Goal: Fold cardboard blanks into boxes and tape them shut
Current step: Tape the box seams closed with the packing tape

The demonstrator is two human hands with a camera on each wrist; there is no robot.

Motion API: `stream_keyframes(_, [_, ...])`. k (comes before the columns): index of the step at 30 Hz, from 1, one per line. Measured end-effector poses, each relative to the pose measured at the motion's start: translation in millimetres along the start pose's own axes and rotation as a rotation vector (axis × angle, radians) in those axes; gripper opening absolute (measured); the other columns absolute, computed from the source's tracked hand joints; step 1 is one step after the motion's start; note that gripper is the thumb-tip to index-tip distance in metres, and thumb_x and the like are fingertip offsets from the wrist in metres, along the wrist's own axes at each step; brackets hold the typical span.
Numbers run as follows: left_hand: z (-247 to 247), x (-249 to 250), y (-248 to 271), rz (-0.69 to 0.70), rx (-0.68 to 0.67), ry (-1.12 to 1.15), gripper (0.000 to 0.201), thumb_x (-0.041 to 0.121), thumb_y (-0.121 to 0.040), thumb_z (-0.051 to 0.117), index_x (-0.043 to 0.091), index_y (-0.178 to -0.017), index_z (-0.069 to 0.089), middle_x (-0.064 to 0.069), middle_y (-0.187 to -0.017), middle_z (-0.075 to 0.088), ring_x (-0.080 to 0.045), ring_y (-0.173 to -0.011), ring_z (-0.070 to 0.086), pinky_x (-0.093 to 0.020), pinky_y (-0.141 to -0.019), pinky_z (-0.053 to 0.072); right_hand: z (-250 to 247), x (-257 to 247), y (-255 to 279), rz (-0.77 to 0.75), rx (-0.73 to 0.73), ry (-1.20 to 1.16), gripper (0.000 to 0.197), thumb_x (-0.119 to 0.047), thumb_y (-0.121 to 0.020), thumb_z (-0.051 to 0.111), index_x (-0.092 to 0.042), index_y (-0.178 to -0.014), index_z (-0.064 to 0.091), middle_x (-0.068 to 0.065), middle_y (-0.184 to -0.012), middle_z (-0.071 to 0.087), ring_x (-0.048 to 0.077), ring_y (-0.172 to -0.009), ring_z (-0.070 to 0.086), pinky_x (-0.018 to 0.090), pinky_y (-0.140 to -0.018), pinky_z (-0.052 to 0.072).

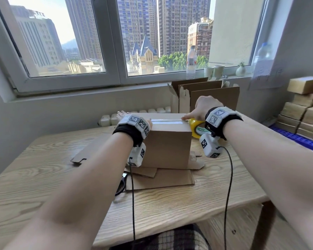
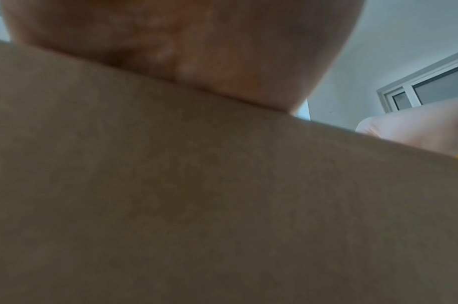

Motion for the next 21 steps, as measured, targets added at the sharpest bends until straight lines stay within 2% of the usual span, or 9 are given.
stream_keyframes(1, [-1.9, 6.2, 3.1, -0.022, -0.017, 0.028, 0.067, 0.046, -0.097, 0.022, 0.0, -0.14, 0.043, -0.027, -0.149, 0.039, -0.044, -0.136, 0.036, -0.053, -0.117, 0.023, -0.5, -1.6, -0.4, -0.005, 0.003, 0.007, 0.066, -0.076, -0.061, 0.074, -0.012, -0.071, 0.062, 0.002, -0.072, 0.065, 0.019, -0.067, 0.061, 0.026, -0.056, 0.043])
stream_keyframes(3, [-3.2, 20.0, 18.3, 0.012, -0.005, 0.089, 0.057, 0.033, -0.105, 0.028, -0.007, -0.145, 0.033, -0.029, -0.152, 0.031, -0.041, -0.142, 0.029, -0.046, -0.118, 0.021, -1.2, -4.2, -1.5, -0.015, 0.01, 0.023, 0.065, -0.075, -0.061, 0.075, -0.013, -0.071, 0.062, 0.002, -0.072, 0.065, 0.019, -0.068, 0.062, 0.028, -0.06, 0.046])
stream_keyframes(4, [-4.9, 25.7, 23.5, 0.025, 0.053, 0.109, 0.058, 0.033, -0.106, 0.029, -0.007, -0.148, 0.026, -0.031, -0.155, 0.023, -0.041, -0.145, 0.022, -0.046, -0.119, 0.015, -1.3, -5.0, -1.8, -0.017, 0.015, 0.029, 0.064, -0.075, -0.061, 0.075, -0.013, -0.071, 0.062, 0.001, -0.072, 0.065, 0.019, -0.069, 0.062, 0.029, -0.06, 0.047])
stream_keyframes(6, [-3.5, 41.0, 28.7, 0.019, 0.123, 0.129, 0.07, 0.04, -0.103, 0.031, -0.005, -0.152, 0.01, -0.029, -0.159, 0.002, -0.04, -0.149, 0.005, -0.047, -0.122, 0.005, -0.6, -4.2, -1.4, -0.017, 0.025, 0.032, 0.062, -0.074, -0.062, 0.075, -0.013, -0.07, 0.062, 0.001, -0.071, 0.064, 0.019, -0.069, 0.063, 0.03, -0.062, 0.049])
stream_keyframes(9, [6.0, 72.4, 18.5, 0.043, 0.065, 0.205, 0.085, 0.047, -0.094, 0.034, -0.001, -0.153, -0.005, -0.02, -0.162, -0.008, -0.033, -0.15, -0.005, -0.049, -0.122, -0.001, 1.9, -4.0, 0.5, -0.03, 0.032, 0.016, 0.059, -0.071, -0.063, 0.076, -0.014, -0.068, 0.061, 0.0, -0.07, 0.064, 0.02, -0.069, 0.063, 0.03, -0.063, 0.05])
stream_keyframes(13, [4.9, 98.6, 19.1, 0.121, 0.086, 0.217, 0.088, 0.055, -0.093, 0.028, 0.0, -0.154, -0.005, -0.017, -0.163, -0.009, -0.032, -0.151, -0.008, -0.053, -0.121, -0.003, 5.3, 3.2, 4.1, -0.043, 0.074, 0.01, 0.055, -0.068, -0.07, 0.072, -0.015, -0.069, 0.061, 0.0, -0.071, 0.062, 0.021, -0.071, 0.062, 0.028, -0.062, 0.046])
stream_keyframes(17, [7.1, 93.5, 19.8, 0.118, 0.112, 0.261, 0.085, 0.055, -0.097, 0.031, 0.0, -0.154, -0.001, -0.016, -0.163, -0.006, -0.029, -0.151, -0.005, -0.051, -0.121, 0.0, 16.2, 19.1, 5.1, -0.024, 0.032, -0.156, 0.053, -0.061, -0.085, 0.06, -0.016, -0.058, 0.055, 0.0, -0.065, 0.058, 0.022, -0.066, 0.058, 0.026, -0.053, 0.036])
stream_keyframes(21, [4.0, 93.5, 32.8, 0.106, 0.12, 0.345, 0.087, 0.06, -0.095, 0.03, 0.003, -0.155, 0.002, -0.013, -0.164, -0.004, -0.026, -0.152, -0.004, -0.047, -0.122, 0.001, 15.8, 27.8, 1.5, -0.025, -0.023, -0.268, 0.042, -0.053, -0.091, 0.055, -0.018, -0.073, 0.069, 0.0, -0.076, 0.062, 0.022, -0.077, 0.061, 0.03, -0.065, 0.043])
Point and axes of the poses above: each hand's wrist, its own y-axis away from the middle knuckle, its own z-axis out of the palm, x = y × z, the point moved 3 cm from there along -y, towards the middle knuckle
